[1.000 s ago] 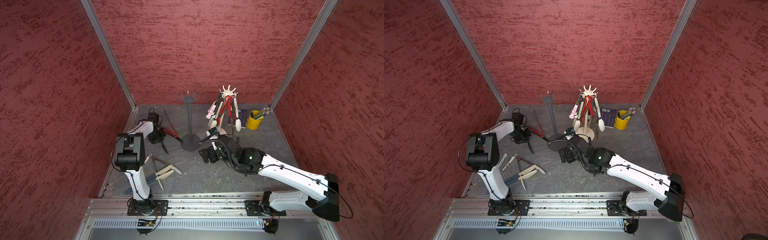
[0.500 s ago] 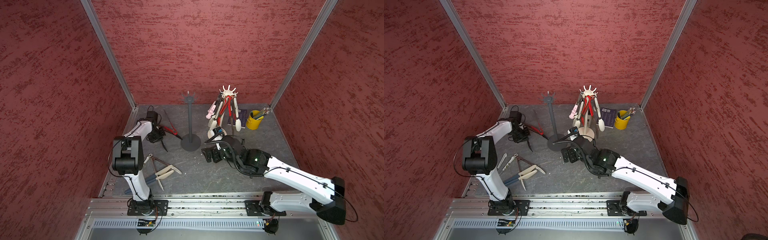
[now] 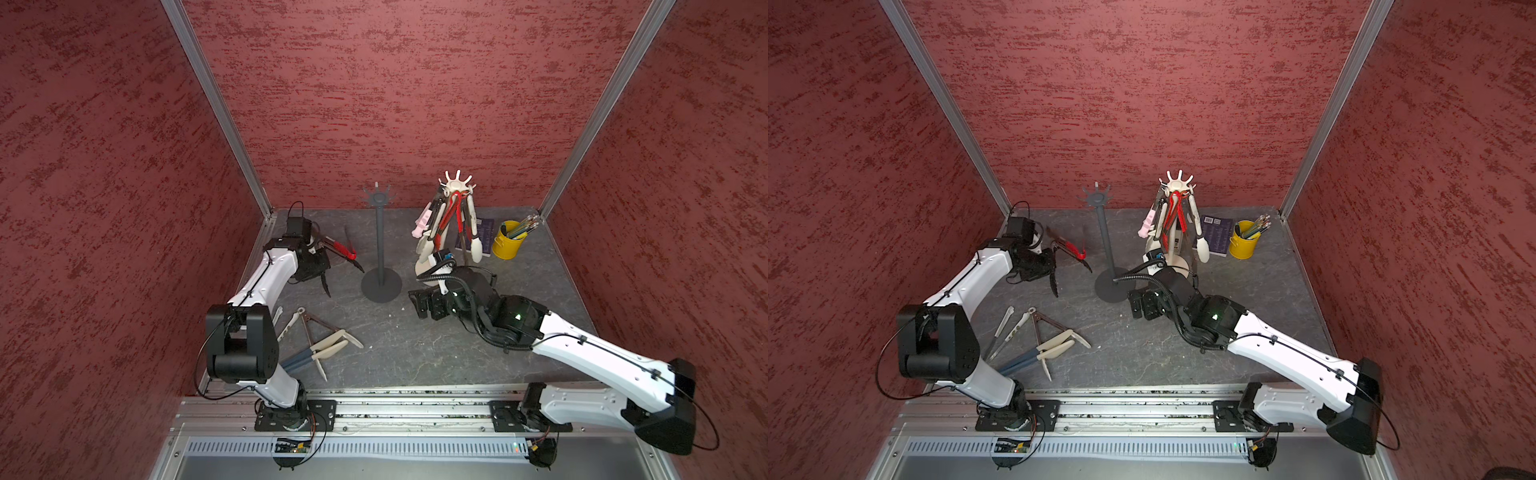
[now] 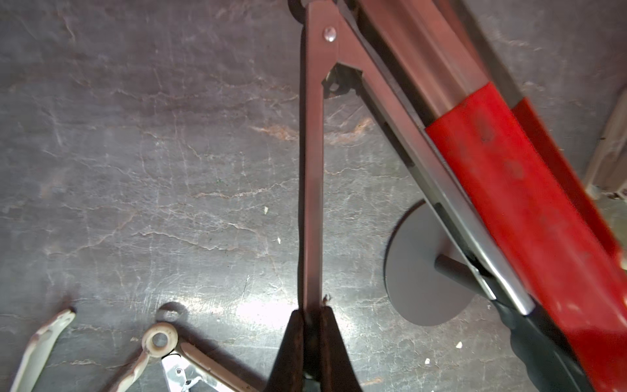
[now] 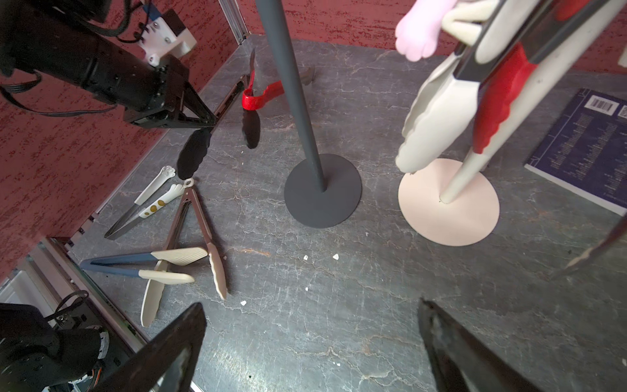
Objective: Hang food tongs on kitchen utensil racks
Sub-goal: Pick up the food tongs from the center of the board.
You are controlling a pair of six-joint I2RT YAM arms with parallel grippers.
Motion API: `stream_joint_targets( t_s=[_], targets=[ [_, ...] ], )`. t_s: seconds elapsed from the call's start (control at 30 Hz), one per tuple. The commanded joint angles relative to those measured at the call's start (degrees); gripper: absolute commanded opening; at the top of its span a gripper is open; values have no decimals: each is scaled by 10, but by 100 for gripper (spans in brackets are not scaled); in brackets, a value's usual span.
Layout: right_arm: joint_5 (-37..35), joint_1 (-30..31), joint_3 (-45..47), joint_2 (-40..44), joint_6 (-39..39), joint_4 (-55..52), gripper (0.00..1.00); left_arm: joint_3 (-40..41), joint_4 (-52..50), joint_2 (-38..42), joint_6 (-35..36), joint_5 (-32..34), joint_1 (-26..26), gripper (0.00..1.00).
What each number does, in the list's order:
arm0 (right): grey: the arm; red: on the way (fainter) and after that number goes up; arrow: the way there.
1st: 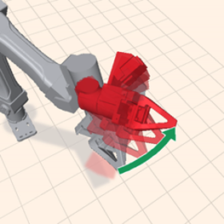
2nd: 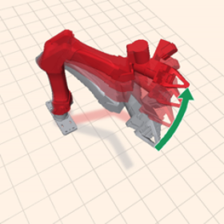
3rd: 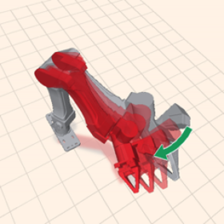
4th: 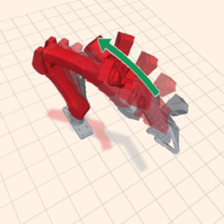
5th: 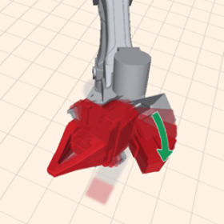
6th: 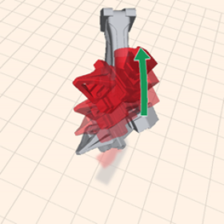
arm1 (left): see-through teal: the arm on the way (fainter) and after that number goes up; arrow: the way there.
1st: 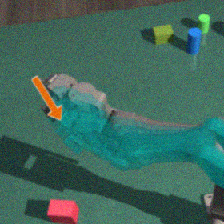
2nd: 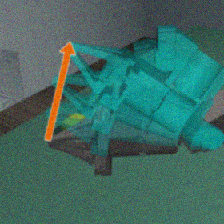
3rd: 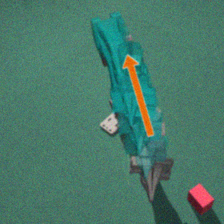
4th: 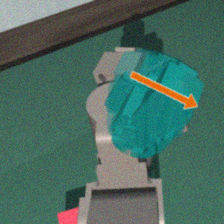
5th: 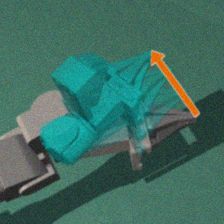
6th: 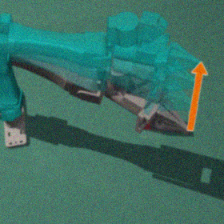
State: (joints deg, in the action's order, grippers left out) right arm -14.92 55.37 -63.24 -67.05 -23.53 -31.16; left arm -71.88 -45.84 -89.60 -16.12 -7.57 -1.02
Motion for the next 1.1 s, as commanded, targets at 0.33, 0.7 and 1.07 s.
stream_joint_targets(
  t_s=[0.33,0.7,1.07],
  targets=[
    [48,-78,10,3,-4,35,99,5,119,109,80,-29,-25,1],
    [52,-97,33,17,-2,44,99,17,198,153,131,-76,-26,1],
    [63,-123,58,29,2,67,99,53,273,208,166,-130,-28,3]
  ],
)
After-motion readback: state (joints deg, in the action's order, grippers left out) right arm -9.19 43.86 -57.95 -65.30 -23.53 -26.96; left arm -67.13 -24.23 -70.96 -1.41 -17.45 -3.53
